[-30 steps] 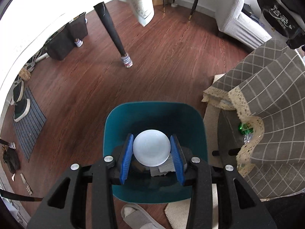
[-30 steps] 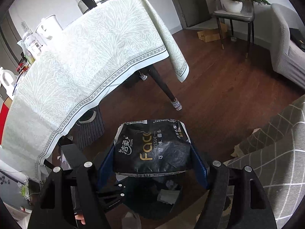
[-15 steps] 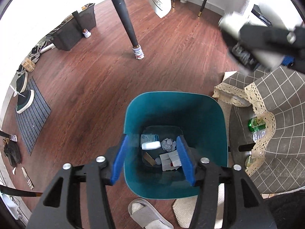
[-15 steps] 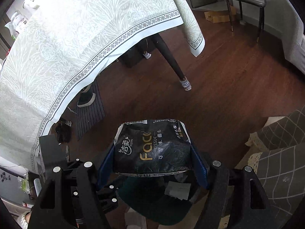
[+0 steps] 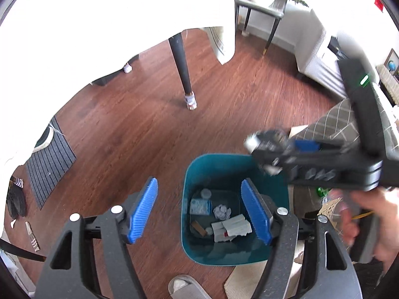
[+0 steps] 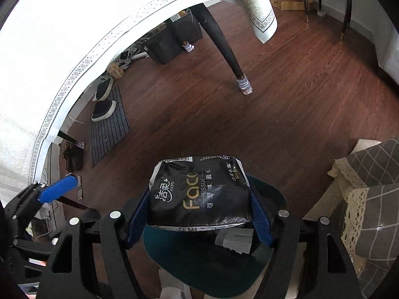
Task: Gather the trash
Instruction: 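Open the left tool to drop the ball while the right tool drops the packet into the bin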
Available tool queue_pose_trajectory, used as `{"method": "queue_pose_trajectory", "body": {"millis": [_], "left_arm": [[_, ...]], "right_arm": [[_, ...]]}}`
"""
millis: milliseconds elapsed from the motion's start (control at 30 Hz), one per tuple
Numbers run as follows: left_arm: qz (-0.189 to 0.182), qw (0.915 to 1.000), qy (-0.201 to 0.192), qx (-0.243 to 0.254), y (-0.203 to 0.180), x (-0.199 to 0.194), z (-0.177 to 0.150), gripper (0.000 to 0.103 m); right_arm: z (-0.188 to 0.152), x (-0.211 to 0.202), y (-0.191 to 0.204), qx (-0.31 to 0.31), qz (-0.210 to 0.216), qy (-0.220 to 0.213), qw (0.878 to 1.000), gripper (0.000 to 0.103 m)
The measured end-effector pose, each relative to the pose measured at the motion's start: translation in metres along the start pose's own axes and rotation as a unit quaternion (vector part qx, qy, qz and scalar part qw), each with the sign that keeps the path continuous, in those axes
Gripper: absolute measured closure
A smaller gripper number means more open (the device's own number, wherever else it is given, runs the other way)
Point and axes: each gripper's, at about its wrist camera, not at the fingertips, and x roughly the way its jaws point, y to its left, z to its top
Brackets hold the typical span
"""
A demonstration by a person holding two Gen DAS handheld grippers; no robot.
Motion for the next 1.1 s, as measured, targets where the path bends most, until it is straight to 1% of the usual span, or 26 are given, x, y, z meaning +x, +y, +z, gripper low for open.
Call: {"method": "queue_pose_trajectory", "body": {"millis": [100,467,567,633,667,767,833,933,1033,1100], "left_arm": [[-0.001,0.9999,-0.014,-0.003,0.003,-0.012,0.004,0.027],[-0.012,0.997,-0.076,-0.011,0.005,-0.058,0.018,0.026],[-0.004,0.9956,-0.094,-0.004,-0.001,-0.07,0.022,0.032],[-0.008,0.9946,-0.104,-0.001,-0.004,-0.078,0.026,0.036],[-0.011,0.9939,-0.11,0.0,-0.006,-0.082,0.026,0.037],[-0.011,0.9917,-0.128,0.006,-0.013,-0.094,0.029,0.04],[-0.006,0.9902,-0.139,0.01,-0.016,-0.1,0.029,0.045],[-0.01,0.9887,-0.149,0.009,-0.018,-0.108,0.031,0.045],[-0.011,0.9866,-0.162,0.008,-0.021,-0.119,0.032,0.045],[-0.016,0.9853,-0.17,0.008,-0.024,-0.126,0.033,0.046]], "right_arm": [[-0.003,0.014,0.005,-0.006,-0.007,0.019,1.0,0.03],[-0.023,0.052,0.014,-0.032,-0.037,0.071,0.996,0.03],[-0.032,0.06,0.016,-0.051,-0.05,0.09,0.993,0.03],[-0.036,0.064,0.017,-0.062,-0.059,0.097,0.992,0.03],[-0.039,0.064,0.016,-0.066,-0.061,0.099,0.991,0.03],[-0.047,0.068,0.012,-0.072,-0.066,0.104,0.99,0.03],[-0.051,0.069,0.011,-0.075,-0.069,0.105,0.989,0.03],[-0.052,0.069,0.008,-0.079,-0.072,0.104,0.989,0.029],[-0.051,0.062,0.007,-0.084,-0.077,0.088,0.99,0.023],[-0.052,0.056,0.005,-0.087,-0.079,0.079,0.99,0.021]]}}
